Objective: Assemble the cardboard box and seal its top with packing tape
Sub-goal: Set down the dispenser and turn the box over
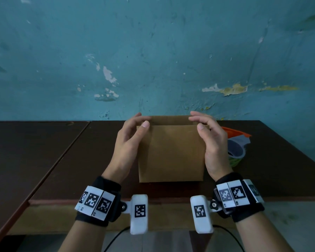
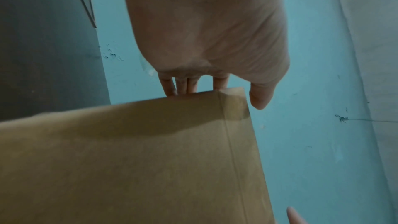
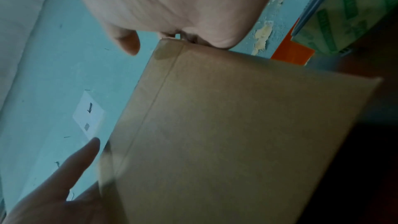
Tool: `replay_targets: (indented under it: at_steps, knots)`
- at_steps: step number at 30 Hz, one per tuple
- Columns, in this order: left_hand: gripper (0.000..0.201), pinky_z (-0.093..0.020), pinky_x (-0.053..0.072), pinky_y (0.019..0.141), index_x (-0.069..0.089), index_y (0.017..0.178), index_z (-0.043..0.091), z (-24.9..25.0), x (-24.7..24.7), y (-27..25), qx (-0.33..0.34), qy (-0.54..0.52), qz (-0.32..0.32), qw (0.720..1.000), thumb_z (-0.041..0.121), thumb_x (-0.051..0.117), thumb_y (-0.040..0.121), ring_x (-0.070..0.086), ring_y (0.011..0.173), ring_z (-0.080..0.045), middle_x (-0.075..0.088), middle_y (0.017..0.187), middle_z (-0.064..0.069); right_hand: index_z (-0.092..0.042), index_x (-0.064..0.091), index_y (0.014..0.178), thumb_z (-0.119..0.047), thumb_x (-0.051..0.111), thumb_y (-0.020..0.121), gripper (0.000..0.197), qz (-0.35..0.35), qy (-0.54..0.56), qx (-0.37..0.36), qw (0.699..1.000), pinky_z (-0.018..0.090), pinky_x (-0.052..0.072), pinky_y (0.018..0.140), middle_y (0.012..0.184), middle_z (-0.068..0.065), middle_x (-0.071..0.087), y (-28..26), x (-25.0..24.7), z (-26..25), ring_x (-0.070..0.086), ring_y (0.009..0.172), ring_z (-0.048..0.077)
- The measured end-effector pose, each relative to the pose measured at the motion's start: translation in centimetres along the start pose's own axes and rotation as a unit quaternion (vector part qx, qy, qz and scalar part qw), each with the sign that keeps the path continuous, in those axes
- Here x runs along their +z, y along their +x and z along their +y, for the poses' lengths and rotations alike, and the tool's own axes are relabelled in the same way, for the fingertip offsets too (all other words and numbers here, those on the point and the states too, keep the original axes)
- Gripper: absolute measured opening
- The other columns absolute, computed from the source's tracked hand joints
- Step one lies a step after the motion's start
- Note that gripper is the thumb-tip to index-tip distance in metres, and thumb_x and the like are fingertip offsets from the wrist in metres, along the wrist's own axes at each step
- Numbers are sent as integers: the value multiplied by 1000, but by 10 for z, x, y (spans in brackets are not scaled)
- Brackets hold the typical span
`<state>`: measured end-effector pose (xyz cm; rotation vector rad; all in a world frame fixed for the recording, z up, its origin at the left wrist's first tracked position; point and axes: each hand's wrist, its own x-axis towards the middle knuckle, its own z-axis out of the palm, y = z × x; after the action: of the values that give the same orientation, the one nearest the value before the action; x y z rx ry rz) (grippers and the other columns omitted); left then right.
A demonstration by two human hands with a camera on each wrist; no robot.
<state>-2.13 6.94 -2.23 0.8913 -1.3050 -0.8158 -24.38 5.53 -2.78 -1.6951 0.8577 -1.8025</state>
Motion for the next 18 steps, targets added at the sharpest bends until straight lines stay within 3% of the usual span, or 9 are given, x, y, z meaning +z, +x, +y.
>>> replay_targets:
  at_steps: [4, 7, 9, 11, 13, 18]
  knots:
    - [40, -28, 36, 111, 78, 98, 21, -1, -1, 3, 15, 53, 33, 998, 48, 49, 100, 51, 134, 2, 68, 128, 12, -8, 73, 95, -38, 39, 96, 46, 2, -23, -11, 1000, 26, 38, 108, 129, 8, 65, 2, -1, 0, 56, 129, 16]
    - [46, -32, 43, 105, 76, 87, 15, -1, -1, 7, 8, 45, 72, 996, 44, 45, 105, 62, 119, -6, 75, 109, 4, -6, 72, 88, -38, 41, 97, 46, 4, -47, -14, 999, 21, 38, 107, 131, 7, 63, 2, -3, 2, 55, 130, 13]
    - [40, -26, 44, 95, 71, 81, 12, 1, 0, 7, 2, 48, 76, 996, 33, 49, 108, 64, 106, -10, 72, 101, -8, -4, 71, 84, -35, 49, 95, 39, 3, -66, -18, 998, 18, 38, 106, 130, 8, 61, 2, -5, 2, 53, 131, 11]
    - [31, -14, 44, 84, 65, 77, 14, 5, 2, 6, -1, 53, 73, 996, 19, 55, 105, 62, 95, -3, 69, 98, -14, -4, 70, 81, -32, 55, 92, 33, 5, -95, -27, 995, 11, 37, 101, 128, 7, 61, 2, -7, 2, 53, 129, 7]
    - [26, -6, 44, 77, 64, 78, 15, 9, 2, 6, -7, 48, 65, 997, 8, 56, 102, 61, 89, 5, 69, 96, -9, -2, 70, 80, -32, 59, 89, 33, 16, -105, -35, 994, 10, 38, 96, 126, 7, 61, 3, -10, 3, 54, 124, 5]
    - [20, -10, 39, 66, 63, 84, 14, 10, 2, 5, -9, 58, 50, 997, 9, 54, 100, 53, 79, -1, 61, 85, 7, 3, 68, 81, -25, 61, 88, 29, 48, -98, -36, 993, 7, 42, 87, 115, 14, 61, 2, -10, 3, 58, 108, 0]
